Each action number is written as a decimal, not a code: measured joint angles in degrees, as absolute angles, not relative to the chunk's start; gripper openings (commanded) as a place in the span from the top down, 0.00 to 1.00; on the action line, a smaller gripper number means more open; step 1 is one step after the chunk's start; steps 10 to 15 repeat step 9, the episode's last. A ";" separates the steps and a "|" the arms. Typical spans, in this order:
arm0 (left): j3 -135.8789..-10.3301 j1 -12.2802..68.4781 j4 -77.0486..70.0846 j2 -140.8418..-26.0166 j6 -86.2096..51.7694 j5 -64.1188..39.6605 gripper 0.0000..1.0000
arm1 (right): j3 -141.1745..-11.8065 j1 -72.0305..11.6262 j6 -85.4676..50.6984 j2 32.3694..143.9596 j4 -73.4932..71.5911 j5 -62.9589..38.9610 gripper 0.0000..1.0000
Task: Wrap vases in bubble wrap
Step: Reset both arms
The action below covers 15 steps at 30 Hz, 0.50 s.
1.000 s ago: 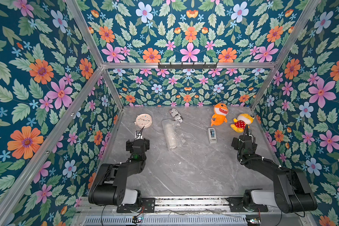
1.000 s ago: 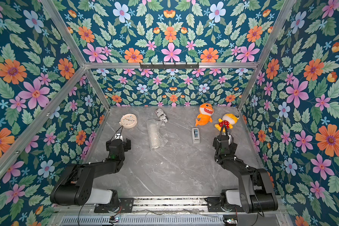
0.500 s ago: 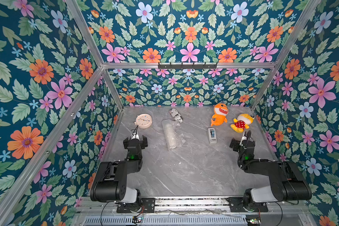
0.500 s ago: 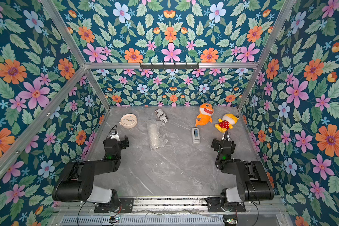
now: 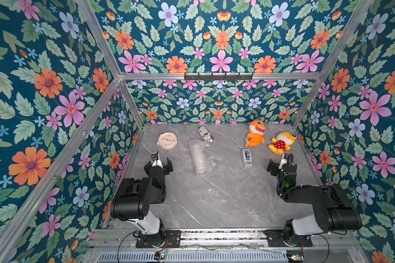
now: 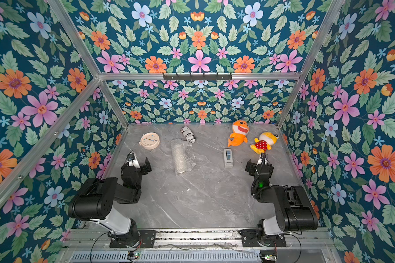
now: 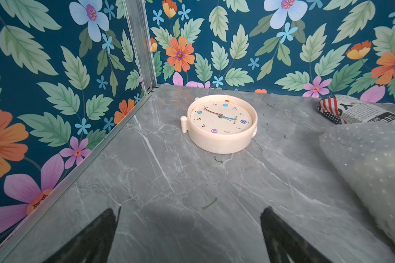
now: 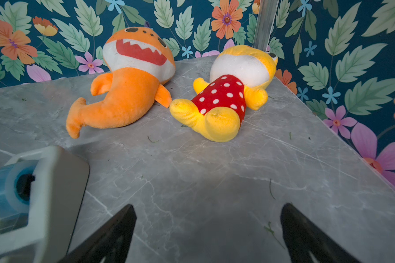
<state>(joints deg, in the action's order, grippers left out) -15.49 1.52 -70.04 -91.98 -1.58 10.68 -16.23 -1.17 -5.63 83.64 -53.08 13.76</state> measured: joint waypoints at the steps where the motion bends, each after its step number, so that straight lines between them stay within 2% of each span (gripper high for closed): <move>1: -15.51 1.52 -70.15 -91.98 -1.58 10.68 0.00 | -16.23 -1.17 -5.63 83.64 -53.08 13.76 0.01; 15: -15.90 1.87 -70.22 -92.05 -1.56 10.74 0.00 | -16.23 -1.17 -5.61 83.64 -53.21 13.76 0.01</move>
